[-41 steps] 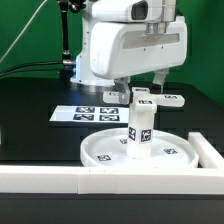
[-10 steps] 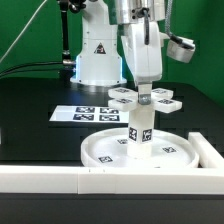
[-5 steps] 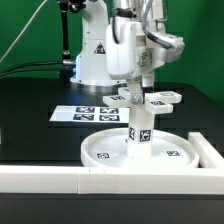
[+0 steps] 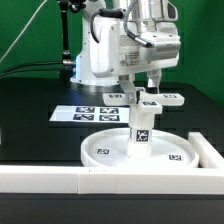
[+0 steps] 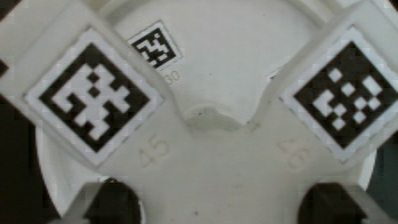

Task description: Assemble round table

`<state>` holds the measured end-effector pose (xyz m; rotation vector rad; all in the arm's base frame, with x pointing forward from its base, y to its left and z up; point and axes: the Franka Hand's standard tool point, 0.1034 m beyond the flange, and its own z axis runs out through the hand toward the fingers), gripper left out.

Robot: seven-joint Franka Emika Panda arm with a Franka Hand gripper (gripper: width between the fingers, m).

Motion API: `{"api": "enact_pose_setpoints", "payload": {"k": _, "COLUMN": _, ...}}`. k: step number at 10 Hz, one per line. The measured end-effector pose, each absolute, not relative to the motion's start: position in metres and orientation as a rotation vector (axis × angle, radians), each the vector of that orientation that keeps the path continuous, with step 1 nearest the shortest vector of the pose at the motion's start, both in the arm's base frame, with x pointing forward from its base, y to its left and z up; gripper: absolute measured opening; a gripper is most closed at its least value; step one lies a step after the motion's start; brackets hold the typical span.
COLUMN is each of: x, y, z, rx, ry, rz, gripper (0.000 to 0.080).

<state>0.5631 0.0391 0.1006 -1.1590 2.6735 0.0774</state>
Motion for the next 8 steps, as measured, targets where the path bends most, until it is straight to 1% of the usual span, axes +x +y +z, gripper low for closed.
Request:
{"api": "enact_pose_setpoints", "payload": {"k": 4, "x": 0.563, "y": 0.039, "z": 0.101, "rx": -1.18, "ry": 2.648, "rz": 0.087, "gripper": 0.0449}}
{"api": "enact_pose_setpoints", "payload": {"k": 5, "x": 0.564, "y": 0.038, "z": 0.108, "rx": -1.214, "ry": 2.62, "rz": 0.082, "gripper": 0.0601}}
{"api": "enact_pose_setpoints", "payload": {"k": 6, "x": 0.564, "y": 0.038, "z": 0.117, "rx": -1.236, "ry": 2.593, "rz": 0.079, "gripper": 0.0639}}
{"api": "enact_pose_setpoints", "payload": {"k": 8, "x": 0.561, "y": 0.042, "z": 0.135, "rx": -1.23, "ry": 2.567, "rz": 0.095, "gripper": 0.0648}}
